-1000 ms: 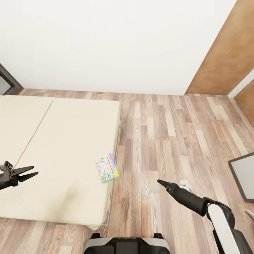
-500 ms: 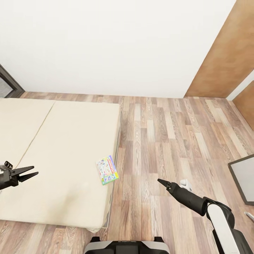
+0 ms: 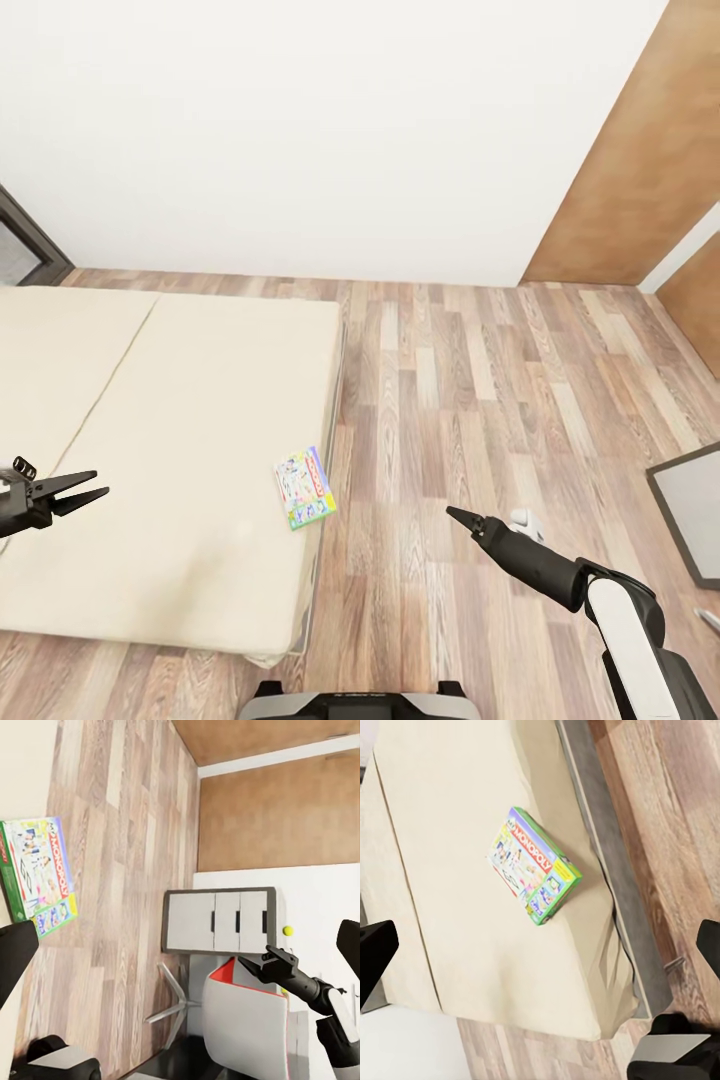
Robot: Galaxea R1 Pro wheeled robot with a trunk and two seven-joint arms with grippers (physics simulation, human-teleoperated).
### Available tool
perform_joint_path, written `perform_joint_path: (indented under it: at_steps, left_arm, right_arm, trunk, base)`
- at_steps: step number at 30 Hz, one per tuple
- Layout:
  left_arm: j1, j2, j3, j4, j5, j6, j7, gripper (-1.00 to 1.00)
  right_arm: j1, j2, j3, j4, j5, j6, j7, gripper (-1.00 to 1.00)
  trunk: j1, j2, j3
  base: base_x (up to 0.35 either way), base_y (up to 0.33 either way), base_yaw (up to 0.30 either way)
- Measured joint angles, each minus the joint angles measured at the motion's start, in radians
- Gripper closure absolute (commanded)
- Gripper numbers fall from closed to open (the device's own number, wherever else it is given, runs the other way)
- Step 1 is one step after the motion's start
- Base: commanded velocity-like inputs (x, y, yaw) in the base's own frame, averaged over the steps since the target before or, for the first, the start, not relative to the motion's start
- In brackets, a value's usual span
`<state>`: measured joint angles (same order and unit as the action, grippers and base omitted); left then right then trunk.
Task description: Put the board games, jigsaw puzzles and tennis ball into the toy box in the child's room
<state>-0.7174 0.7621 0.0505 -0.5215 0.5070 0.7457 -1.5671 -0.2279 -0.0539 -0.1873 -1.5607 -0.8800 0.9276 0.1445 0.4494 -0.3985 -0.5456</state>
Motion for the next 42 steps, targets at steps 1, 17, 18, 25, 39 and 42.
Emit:
perform_joint_path:
  at_steps: [1,17,18,25,39,42]
  left_arm:
    - [0.000,0.000,0.000,0.000,0.000,0.000,0.000,-1.00]
    - [0.000,0.000,-0.001,0.000,0.001,0.000,0.000,-1.00]
    - [0.000,0.000,-0.001,0.000,0.001,0.000,0.000,-1.00]
    - [0.000,-0.001,-0.001,0.000,0.001,0.000,0.000,-1.00]
    - [0.000,-0.004,-0.003,0.000,0.001,0.000,0.000,-1.00]
    - [0.000,-0.006,-0.004,0.000,0.001,0.000,0.000,-1.00]
  right_arm:
    - [0.000,0.000,0.000,0.000,0.000,0.000,0.000,-1.00]
    - [0.000,-0.001,-0.001,-0.001,-0.001,0.000,0.001,-1.00]
    - [0.000,-0.001,-0.001,-0.001,-0.001,0.000,0.001,-1.00]
    - [0.000,-0.001,-0.001,0.000,0.000,0.001,0.001,-1.00]
    - [0.000,-0.001,-0.002,0.000,0.000,0.000,-0.001,-1.00]
    - [0.000,-0.001,-0.002,0.001,0.000,0.000,-0.001,-1.00]
  trunk:
    - [0.000,0.000,0.002]
    - [0.000,0.000,0.028]
    - [0.000,0.000,0.030]
    - [0.000,0.000,0.041]
    - [0.000,0.000,0.064]
    - [0.000,0.000,0.069]
  base:
    - [0.000,0.000,0.000]
    - [0.000,0.000,0.000]
    - [0.000,0.000,0.000]
    - [0.000,0.000,0.000]
    - [0.000,0.000,0.000]
    - [0.000,0.000,0.000]
